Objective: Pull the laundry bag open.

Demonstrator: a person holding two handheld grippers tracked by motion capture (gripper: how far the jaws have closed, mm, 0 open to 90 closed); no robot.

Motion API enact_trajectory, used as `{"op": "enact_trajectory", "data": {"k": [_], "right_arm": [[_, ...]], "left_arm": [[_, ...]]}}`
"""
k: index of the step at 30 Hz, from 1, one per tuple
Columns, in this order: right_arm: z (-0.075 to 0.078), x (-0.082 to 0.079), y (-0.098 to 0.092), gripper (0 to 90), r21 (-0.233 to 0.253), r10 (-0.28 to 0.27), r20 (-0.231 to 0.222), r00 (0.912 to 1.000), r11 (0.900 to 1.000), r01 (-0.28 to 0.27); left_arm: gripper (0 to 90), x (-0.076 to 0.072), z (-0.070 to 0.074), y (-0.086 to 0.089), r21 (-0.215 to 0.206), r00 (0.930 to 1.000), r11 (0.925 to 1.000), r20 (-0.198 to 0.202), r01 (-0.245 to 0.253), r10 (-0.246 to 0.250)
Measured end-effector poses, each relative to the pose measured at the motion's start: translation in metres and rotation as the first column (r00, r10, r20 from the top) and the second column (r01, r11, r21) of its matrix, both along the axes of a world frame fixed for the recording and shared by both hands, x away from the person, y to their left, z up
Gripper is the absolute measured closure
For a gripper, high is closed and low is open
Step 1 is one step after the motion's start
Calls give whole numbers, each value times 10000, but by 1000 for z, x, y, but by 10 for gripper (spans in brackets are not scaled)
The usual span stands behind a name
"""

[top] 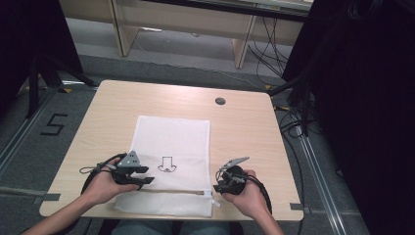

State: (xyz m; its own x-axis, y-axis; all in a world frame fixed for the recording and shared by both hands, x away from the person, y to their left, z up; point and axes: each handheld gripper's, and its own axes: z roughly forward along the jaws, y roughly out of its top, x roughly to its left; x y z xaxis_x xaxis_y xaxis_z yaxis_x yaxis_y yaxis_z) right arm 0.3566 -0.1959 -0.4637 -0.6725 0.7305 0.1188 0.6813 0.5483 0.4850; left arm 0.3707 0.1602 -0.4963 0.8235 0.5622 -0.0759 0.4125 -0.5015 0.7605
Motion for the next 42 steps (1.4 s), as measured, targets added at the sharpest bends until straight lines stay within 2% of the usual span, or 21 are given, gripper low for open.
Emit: {"op": "enact_trajectory", "data": {"k": [3,5,6,8,9,11,12,13,16,18,21,23,25,27,29,30,32,34,37,39,42], "right_arm": [[1,-1,1,806,-99,226,72,9997,9997,-226],[-1,-2,2,895,-107,346,-112,9993,9993,-347],[0,-2,3,900,-65,355,-158,9992,9993,-356],[0,-3,6,900,-179,337,-229,9992,9993,-341],[0,-3,8,900,-180,407,-259,9988,9990,-412],[-2,-4,11,900,-260,419,-363,9985,9987,-429],[-2,-6,14,900,-358,180,-677,9975,9991,-205],[-4,-4,14,900,-245,501,-476,9976,9984,-513],[-5,-4,17,900,-242,439,-546,9975,9987,-453],[-6,-2,20,900,-165,271,-678,9973,9995,-283],[-9,0,21,900,-155,343,-722,9968,9993,-355],[-12,-2,24,900,-241,244,-976,9949,9993,-269],[-13,-2,24,900,-299,303,-956,9950,9990,-333],[-13,-2,25,900,-389,36,-1181,9930,9992,-83],[-16,-1,25,900,-242,236,-1023,9945,9994,-262],[-17,-1,25,900,-236,317,-975,9947,9991,-341],[-17,-1,27,900,-319,318,-964,9948,9989,-350],[-17,-2,28,900,-384,327,-968,9948,9986,-366],[-19,-1,27,900,-293,383,-918,9950,9987,-411],[-17,-2,28,900,-337,-21,-1222,9925,9994,-20],[-19,-1,26,900,-143,258,-1053,9941,9995,-275]], "left_arm": [[455,-1,1,-6,-170,9998,9997,101,178,-176],[444,-1,3,-12,-274,9997,9994,94,233,-231],[442,-1,4,-21,-291,9984,9983,257,504,-497],[450,-2,6,-27,-395,9979,9974,252,600,-590],[460,-3,8,-35,-230,9941,9944,360,1030,-1021],[491,-4,10,-45,-302,9885,9888,440,1462,-1448],[506,-5,11,-49,-342,9868,9874,548,1544,-1524],[518,-6,12,-53,-407,9856,9860,562,1617,-1593],[556,-8,14,-60,-510,9822,9818,526,1830,-1803],[574,-9,16,-70,-540,9766,9760,555,2109,-2080],[595,-9,16,-77,-403,9717,9718,542,2323,-2300],[630,-9,16,-85,-408,9664,9661,446,2548,-2530],[643,-9,14,-92,-342,9606,9604,372,2766,-2754],[653,-10,13,-99,-311,9575,9572,278,2878,-2870],[657,-11,11,-103,-323,9560,9555,233,2931,-2925],[659,-11,9,-111,-209,9508,9506,172,3097,-3093],[660,-10,6,-117,-60,9462,9462,92,3234,-3233],[666,-10,5,-120,-83,9455,9455,31,3255,-3255],[668,-10,-1,-131,19,9395,9395,-124,3424,-3424],[668,-9,-4,-134,76,9396,9397,-218,3418,-3416],[670,-7,-6,-137,151,9383,9384,-254,3452,-3448]]}}
